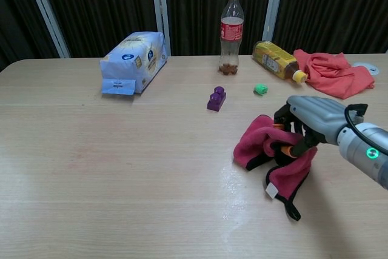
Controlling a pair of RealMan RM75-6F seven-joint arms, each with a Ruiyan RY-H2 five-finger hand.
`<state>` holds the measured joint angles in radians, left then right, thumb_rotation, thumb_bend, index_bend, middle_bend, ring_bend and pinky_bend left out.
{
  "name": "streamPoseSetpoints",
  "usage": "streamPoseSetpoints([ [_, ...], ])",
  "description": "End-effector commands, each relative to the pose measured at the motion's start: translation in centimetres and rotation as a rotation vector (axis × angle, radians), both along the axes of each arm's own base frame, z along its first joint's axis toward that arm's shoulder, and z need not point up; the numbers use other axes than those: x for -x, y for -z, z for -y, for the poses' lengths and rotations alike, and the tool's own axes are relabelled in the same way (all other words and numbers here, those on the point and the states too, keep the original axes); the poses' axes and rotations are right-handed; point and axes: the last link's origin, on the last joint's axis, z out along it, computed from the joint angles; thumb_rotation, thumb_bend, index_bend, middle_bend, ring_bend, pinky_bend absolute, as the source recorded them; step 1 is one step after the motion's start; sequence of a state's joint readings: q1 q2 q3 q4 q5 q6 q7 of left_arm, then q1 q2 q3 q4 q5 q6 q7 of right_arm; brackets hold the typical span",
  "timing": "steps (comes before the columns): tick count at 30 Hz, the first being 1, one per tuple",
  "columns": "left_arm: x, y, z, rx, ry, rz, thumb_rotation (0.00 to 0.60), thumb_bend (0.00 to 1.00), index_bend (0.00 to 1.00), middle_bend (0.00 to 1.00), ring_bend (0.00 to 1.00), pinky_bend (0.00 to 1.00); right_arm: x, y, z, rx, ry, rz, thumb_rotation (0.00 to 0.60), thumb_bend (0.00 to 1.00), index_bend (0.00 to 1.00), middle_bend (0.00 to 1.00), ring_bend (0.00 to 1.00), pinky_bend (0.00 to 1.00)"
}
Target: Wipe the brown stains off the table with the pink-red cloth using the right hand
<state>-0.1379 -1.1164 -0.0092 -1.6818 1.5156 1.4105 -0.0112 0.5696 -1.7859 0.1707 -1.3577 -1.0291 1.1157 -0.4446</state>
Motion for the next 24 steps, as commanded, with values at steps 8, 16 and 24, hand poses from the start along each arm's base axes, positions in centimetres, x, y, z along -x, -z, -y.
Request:
streamPoseSetpoints([
  [8, 0.0, 0.0, 0.0, 0.0, 0.001, -0.002, 0.6, 0.0, 0.0, 0.0, 0.0, 0.0, 5.7, -1.0, -0.2, 0.035, 0.144, -0.06, 0.6, 0.39, 0.76, 0.66, 0.59, 0.71],
  [16, -0.1, 0.1, 0.0, -0.001, 0.006, -0.005, 0.6, 0.0, 0.0, 0.0, 0.0, 0.0, 10.2, -4.9, 0.9, 0.132, 0.233, -0.142, 0.6, 0.39, 0.76, 0.66, 0.59, 0.71],
  [24, -0.1, 0.2, 0.0, 0.001, 0.01, -0.012, 0.6, 0.0, 0.0, 0.0, 0.0, 0.0, 10.4, -5.4, 0.8, 0.138, 0.266, -0.096, 0.6, 0.4, 0.76, 0.66, 0.59, 0.71],
])
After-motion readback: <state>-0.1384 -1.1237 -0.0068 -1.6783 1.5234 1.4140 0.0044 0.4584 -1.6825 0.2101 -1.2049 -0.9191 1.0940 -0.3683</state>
